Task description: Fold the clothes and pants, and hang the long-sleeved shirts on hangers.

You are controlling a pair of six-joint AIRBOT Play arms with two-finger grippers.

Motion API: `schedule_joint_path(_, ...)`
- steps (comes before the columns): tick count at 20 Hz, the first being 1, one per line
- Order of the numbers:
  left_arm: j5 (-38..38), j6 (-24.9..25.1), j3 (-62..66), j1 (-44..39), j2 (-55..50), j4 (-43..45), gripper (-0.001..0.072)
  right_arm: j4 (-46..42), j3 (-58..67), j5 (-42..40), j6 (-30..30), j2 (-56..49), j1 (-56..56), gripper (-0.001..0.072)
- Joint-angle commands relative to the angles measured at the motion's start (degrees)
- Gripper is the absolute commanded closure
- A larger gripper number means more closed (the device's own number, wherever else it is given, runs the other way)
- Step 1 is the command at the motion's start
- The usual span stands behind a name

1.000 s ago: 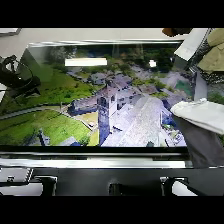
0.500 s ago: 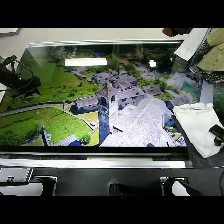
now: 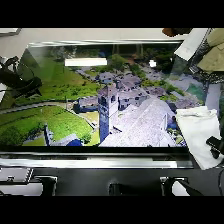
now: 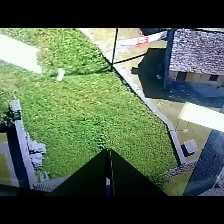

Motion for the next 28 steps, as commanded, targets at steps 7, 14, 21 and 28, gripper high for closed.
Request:
schedule_joint_path(7, -0.2, 5.8, 0.0, 0.0, 0.6, 0.0, 0.0693, 21.4, 12.4, 20.9, -11.3, 7.6, 0.4, 0.0508)
schedule_joint_path(14, 7.2, 11.2, -12.1, -1.1, 14.6, -0.2, 0.0692, 39.8, 15.0, 37.2, -21.9, 5.0, 31.5, 0.0561)
schedule_joint_path(21, 11.9, 11.6, -30.7, -6.2, 26.2, 0.0, 0.069, 38.8, 15.0, 38.7, -21.9, -5.9, 48.0, 0.0574)
schedule_joint_path(28, 11.3, 11.0, -30.8, -6.2, 26.1, 0.0, 0.069, 38.0, 15.0, 38.3, -21.9, -6.0, 47.9, 0.0572)
